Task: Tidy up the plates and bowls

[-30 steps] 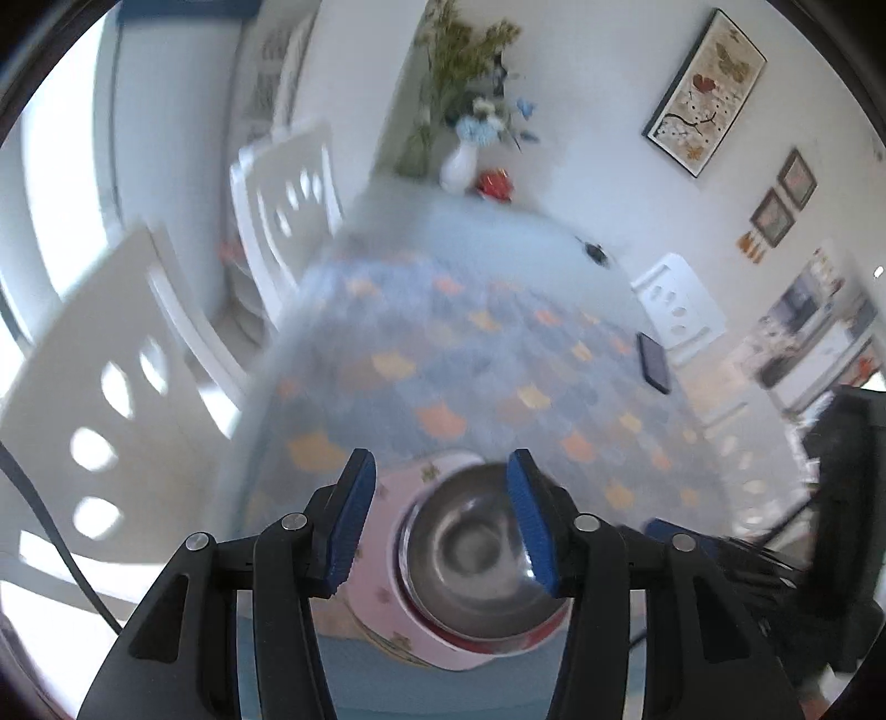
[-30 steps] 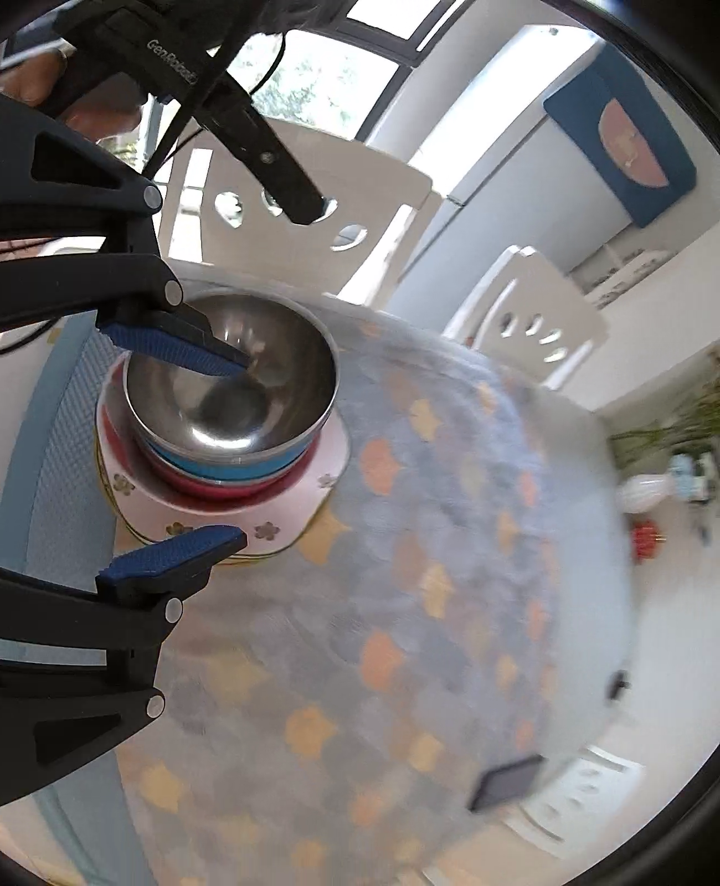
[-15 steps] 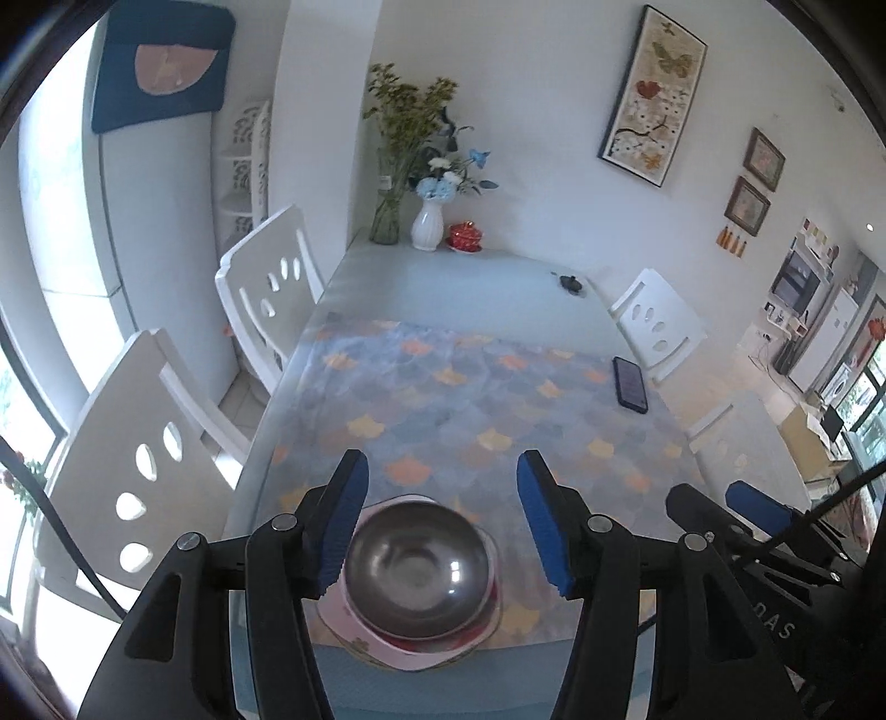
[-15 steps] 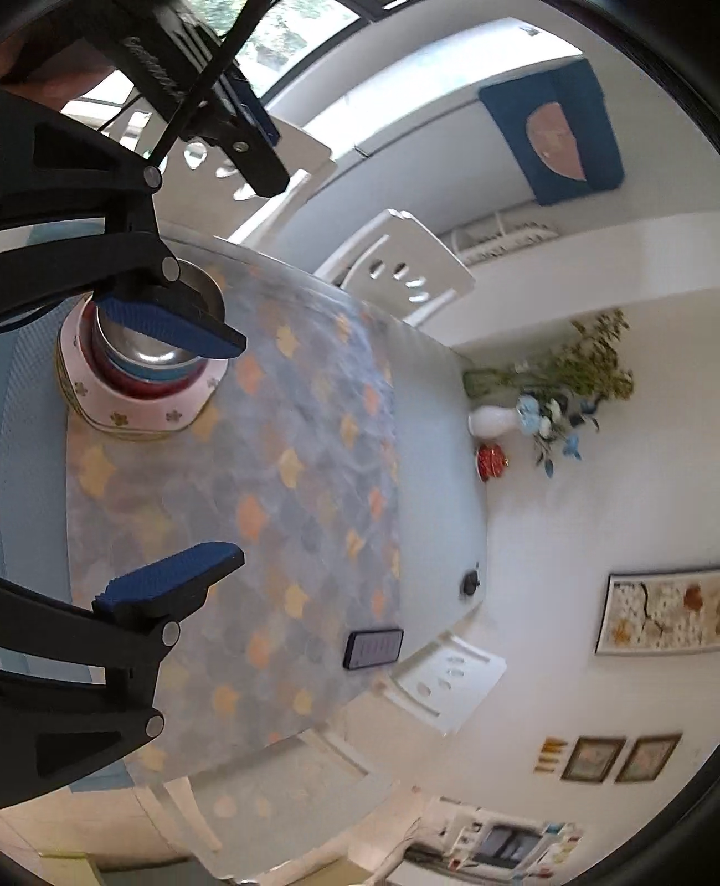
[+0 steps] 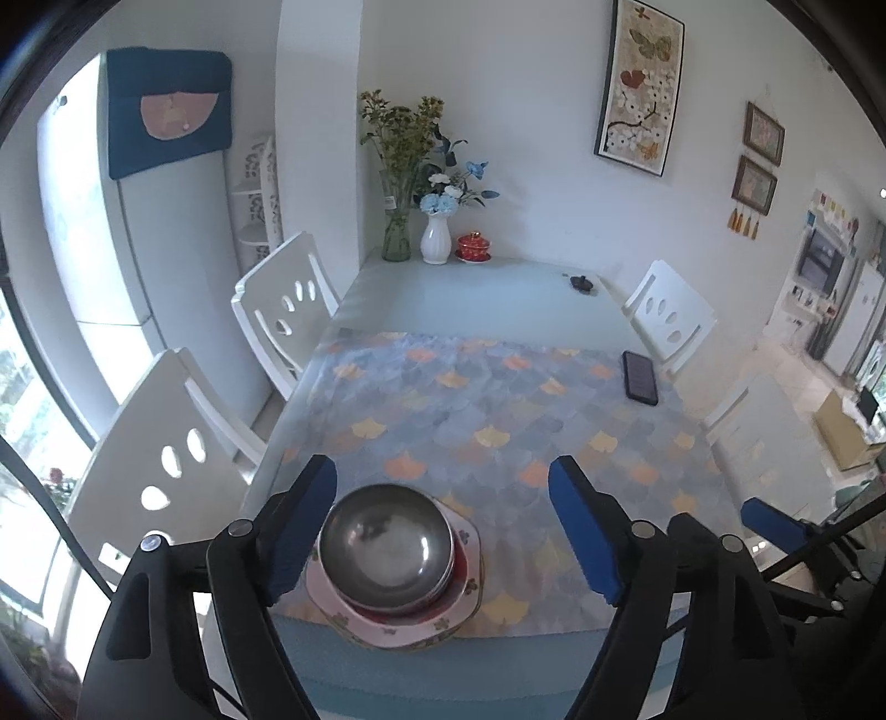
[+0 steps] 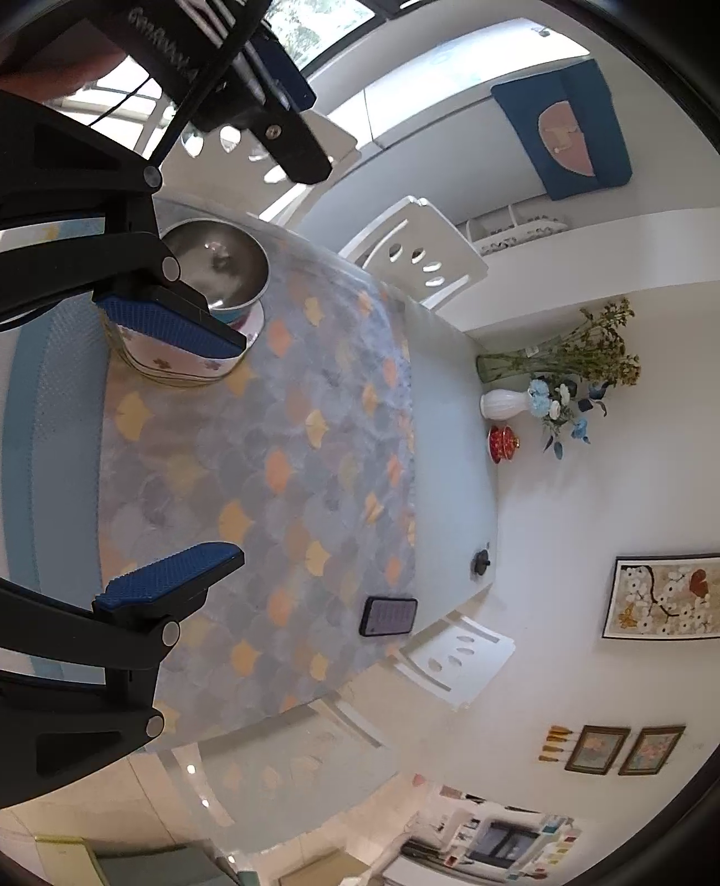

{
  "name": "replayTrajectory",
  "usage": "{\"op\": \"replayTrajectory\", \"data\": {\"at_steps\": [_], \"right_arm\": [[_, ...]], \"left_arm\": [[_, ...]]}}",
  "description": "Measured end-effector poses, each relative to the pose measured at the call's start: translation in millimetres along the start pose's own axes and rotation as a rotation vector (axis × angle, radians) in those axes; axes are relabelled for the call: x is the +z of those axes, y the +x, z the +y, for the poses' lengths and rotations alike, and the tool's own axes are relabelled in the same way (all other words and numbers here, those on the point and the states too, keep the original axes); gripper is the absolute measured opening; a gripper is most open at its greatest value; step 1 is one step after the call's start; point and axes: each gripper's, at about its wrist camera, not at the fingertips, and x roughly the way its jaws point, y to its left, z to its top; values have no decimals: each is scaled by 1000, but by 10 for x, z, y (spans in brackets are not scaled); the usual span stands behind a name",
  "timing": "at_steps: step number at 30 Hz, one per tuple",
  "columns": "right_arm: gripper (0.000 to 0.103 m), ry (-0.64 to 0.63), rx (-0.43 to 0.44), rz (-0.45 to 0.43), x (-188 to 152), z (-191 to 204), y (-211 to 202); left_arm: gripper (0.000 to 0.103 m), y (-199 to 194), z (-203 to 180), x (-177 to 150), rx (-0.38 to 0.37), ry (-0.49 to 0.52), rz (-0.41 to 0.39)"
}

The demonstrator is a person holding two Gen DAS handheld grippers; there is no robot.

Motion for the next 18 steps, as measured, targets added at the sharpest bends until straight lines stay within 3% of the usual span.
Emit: {"op": "replayTrajectory", "data": {"at_steps": [10, 18], "right_arm": [[68, 6, 9, 41, -241, -165, -79], [68, 18, 14, 74, -379, -235, -94]], "left_arm": [[78, -120, -147, -229, 41, 5, 70], [78, -203, -212, -327, 61, 20, 80]]}}
